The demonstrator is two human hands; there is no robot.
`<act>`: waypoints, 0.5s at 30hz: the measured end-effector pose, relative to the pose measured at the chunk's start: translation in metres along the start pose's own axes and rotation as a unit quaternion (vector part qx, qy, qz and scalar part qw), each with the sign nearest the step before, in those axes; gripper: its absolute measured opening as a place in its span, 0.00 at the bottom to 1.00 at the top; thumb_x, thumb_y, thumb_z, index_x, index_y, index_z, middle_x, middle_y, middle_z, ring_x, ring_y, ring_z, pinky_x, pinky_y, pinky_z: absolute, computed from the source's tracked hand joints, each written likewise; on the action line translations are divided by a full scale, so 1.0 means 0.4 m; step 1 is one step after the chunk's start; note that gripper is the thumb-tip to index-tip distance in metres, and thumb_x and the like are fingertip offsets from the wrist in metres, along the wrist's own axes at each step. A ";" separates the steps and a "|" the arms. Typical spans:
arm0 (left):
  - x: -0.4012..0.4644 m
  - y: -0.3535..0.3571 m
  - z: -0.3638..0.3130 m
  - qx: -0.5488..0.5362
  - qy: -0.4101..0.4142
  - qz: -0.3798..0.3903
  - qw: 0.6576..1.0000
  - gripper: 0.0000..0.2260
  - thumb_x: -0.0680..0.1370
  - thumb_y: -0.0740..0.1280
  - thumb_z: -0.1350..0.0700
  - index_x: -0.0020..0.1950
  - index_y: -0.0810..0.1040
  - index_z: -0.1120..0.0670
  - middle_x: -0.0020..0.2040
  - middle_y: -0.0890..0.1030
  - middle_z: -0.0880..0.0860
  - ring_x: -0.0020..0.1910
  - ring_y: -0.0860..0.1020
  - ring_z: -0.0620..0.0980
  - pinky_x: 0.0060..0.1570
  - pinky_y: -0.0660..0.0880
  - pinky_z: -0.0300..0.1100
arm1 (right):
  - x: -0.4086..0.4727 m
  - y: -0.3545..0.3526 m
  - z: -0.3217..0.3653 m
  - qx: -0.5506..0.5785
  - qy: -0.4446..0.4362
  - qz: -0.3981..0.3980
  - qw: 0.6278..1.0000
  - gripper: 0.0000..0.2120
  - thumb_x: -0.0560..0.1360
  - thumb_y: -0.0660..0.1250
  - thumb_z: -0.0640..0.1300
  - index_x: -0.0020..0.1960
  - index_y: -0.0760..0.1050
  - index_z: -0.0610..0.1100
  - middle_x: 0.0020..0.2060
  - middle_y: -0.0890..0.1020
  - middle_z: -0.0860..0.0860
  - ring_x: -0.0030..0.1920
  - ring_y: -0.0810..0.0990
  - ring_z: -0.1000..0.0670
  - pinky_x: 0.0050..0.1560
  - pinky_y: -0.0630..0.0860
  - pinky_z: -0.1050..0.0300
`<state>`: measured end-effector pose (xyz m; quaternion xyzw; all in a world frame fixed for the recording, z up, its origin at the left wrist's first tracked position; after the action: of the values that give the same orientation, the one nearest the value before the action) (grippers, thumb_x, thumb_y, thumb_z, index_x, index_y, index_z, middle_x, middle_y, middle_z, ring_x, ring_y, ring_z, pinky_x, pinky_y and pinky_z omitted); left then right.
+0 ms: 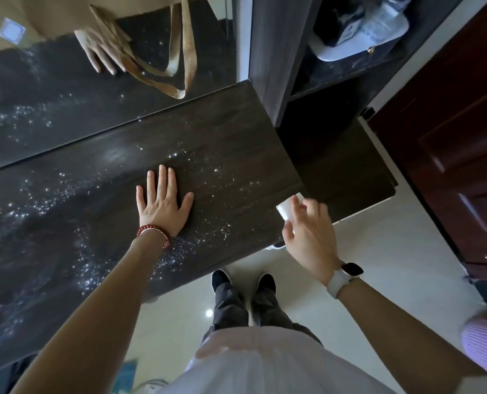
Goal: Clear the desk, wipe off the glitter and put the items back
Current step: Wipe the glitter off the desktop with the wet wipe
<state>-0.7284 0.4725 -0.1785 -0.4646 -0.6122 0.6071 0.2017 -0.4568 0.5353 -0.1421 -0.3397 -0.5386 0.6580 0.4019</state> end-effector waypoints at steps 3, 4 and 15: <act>0.008 -0.011 0.008 -0.033 0.019 0.021 0.999 0.28 0.79 0.51 0.44 0.75 0.44 0.50 0.76 0.42 0.47 0.74 0.39 0.48 0.71 0.37 0.48 | -0.032 0.022 0.087 0.048 -0.006 -0.017 0.999 0.26 0.65 0.69 0.41 0.62 0.70 0.36 0.51 0.76 0.39 0.46 0.73 0.41 0.40 0.77 0.51; 0.011 -0.016 0.012 -0.037 0.033 0.026 0.998 0.27 0.80 0.52 0.45 0.75 0.45 0.50 0.76 0.42 0.48 0.74 0.39 0.48 0.71 0.38 0.48 | -0.060 0.038 0.156 0.071 -0.044 -0.016 0.996 0.28 0.64 0.70 0.40 0.63 0.70 0.37 0.52 0.74 0.41 0.47 0.72 0.42 0.40 0.77 0.51; -0.003 -0.017 0.035 0.006 0.145 0.013 0.989 0.27 0.80 0.53 0.47 0.75 0.46 0.52 0.76 0.44 0.51 0.74 0.41 0.51 0.71 0.38 0.49 | -0.038 0.016 0.042 -0.015 0.085 -0.039 0.995 0.26 0.65 0.72 0.38 0.62 0.71 0.40 0.56 0.76 0.38 0.52 0.75 0.38 0.47 0.76 0.48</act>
<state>-0.7414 0.4647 -0.1744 -0.5545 -0.5665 0.5400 0.2830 -0.4661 0.5137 -0.1449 -0.3796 -0.5251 0.6022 0.4665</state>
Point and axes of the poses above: each hand's wrist, its own x-axis towards the middle knuckle, its own y-axis out of the palm, z = x × y, the point moved 8 cm from there along x, towards the middle knuckle
